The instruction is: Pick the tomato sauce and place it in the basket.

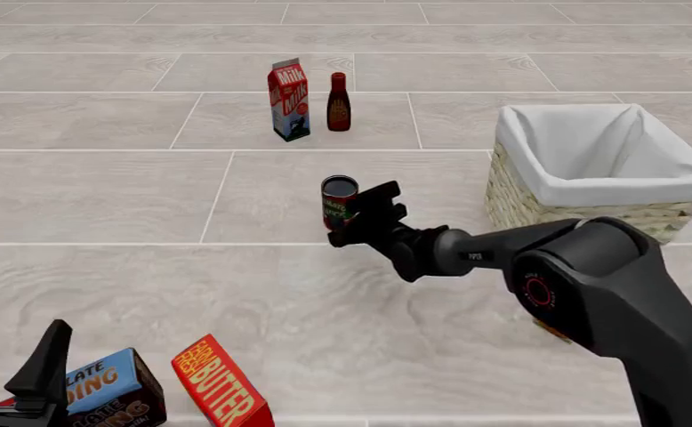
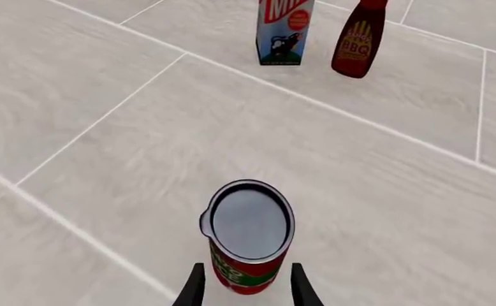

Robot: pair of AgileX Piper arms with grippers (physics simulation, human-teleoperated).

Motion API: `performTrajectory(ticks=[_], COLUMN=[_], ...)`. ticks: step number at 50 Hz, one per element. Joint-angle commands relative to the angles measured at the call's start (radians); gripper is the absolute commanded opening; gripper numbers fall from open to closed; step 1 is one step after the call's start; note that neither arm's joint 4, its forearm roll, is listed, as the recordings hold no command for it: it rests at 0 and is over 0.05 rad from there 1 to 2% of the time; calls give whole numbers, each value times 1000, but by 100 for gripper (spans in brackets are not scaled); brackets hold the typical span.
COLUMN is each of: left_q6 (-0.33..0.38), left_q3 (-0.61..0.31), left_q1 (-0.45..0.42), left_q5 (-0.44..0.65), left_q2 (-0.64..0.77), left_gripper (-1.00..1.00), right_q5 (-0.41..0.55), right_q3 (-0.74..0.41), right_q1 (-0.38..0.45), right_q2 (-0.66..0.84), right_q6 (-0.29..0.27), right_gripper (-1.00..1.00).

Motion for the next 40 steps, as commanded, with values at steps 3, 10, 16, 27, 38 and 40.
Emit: performTrajectory(ticks=[3,10,16,27,38,40], left_q6=[0,0,0,0,0,0], left_q3=[0,0,0,0,0,0], left_q1=[0,0,0,0,0,0], left_q5=[0,0,0,0,0,0], left_q2=[0,0,0,0,0,0], left_gripper=[100,100,100,100,100,100], right_q5=[8,17,22,27,38,38], right_q3=[-13,-30,-42,-58,-81,-83], right_q1=[-1,-3,-3,-4,-5,-4], right_q2=[5,19,29,42,55,56], right_q6=[-1,3,3,6,8,7], right_gripper=[100,100,100,100,100,100])
